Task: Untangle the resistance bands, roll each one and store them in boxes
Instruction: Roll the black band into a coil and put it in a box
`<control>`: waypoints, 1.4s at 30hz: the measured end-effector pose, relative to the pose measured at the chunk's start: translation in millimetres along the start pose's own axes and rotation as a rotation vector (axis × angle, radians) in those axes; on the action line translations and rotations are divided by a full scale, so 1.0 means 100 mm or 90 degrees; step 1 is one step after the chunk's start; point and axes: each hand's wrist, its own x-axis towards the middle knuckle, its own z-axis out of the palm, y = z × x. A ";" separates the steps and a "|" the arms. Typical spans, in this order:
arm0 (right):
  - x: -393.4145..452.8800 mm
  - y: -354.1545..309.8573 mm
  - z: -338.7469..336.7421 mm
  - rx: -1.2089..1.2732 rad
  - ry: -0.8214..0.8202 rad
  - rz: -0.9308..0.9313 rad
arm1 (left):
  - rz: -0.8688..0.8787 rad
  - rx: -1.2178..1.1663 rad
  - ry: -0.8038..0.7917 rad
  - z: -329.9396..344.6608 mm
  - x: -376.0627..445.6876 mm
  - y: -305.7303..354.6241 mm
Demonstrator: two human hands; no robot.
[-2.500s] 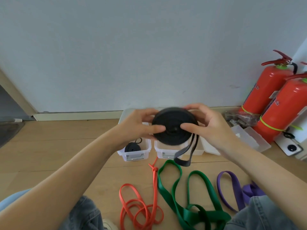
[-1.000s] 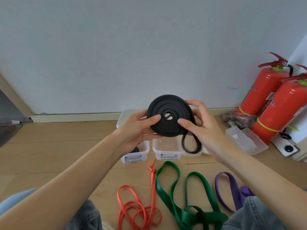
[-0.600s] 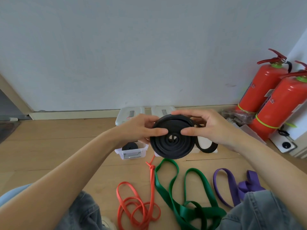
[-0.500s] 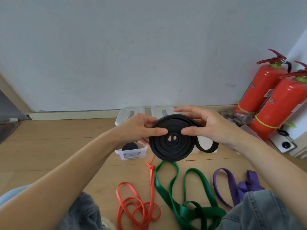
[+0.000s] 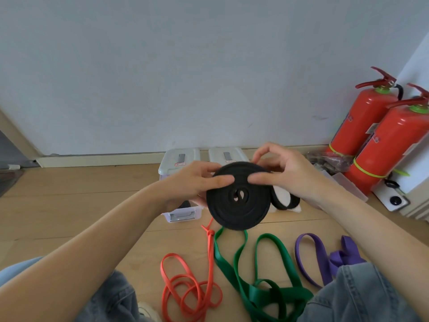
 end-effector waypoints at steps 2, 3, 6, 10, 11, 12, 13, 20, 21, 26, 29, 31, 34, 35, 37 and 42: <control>0.04 0.01 0.04 0.065 0.135 -0.044 | 0.005 -0.074 0.039 -0.02 0.03 0.05; 0.06 0.00 0.08 0.058 0.191 -0.066 | 0.003 -0.100 0.068 -0.03 0.06 0.08; 0.10 0.02 0.23 -0.178 0.262 -0.095 | -0.030 -0.153 0.165 -0.02 0.10 0.11; 0.11 0.07 0.38 -0.513 0.134 -0.036 | -0.085 -0.198 0.259 -0.02 0.10 0.01; 0.12 0.10 0.42 -0.512 0.090 -0.032 | -0.098 -0.214 0.281 -0.02 0.11 -0.02; 0.14 0.15 0.48 -0.514 0.050 -0.030 | -0.109 -0.231 0.302 -0.02 0.13 -0.06; 0.17 0.20 0.55 -0.515 0.031 -0.021 | -0.119 -0.246 0.321 -0.02 0.16 -0.10; 0.60 0.58 0.97 -0.359 0.041 0.107 | -0.172 -0.345 0.387 -0.15 0.34 -0.60; 0.66 0.66 1.04 -0.347 0.026 0.120 | -0.182 -0.353 0.392 -0.19 0.35 -0.73; 0.95 1.12 1.38 -0.343 -0.054 0.159 | -0.251 -0.294 0.360 -0.49 0.46 -1.44; 1.17 1.45 1.50 -0.351 -0.087 0.184 | -0.281 -0.130 0.428 -0.85 0.57 -1.89; 1.36 1.65 1.57 -0.332 -0.099 0.200 | -0.302 -0.013 0.513 -1.14 0.61 -2.16; 1.72 1.88 1.78 -0.305 -0.133 0.191 | -0.346 0.085 0.539 -1.43 0.68 -2.48; 1.85 1.95 1.86 -0.298 -0.141 0.184 | -0.350 0.104 0.522 -1.48 0.73 -2.58; 2.12 2.13 2.05 -0.286 -0.157 0.195 | -0.344 0.125 0.487 -1.52 0.85 -2.73; 2.53 2.65 2.36 -0.350 -0.170 0.264 | -0.284 0.070 0.475 -1.54 1.07 -3.01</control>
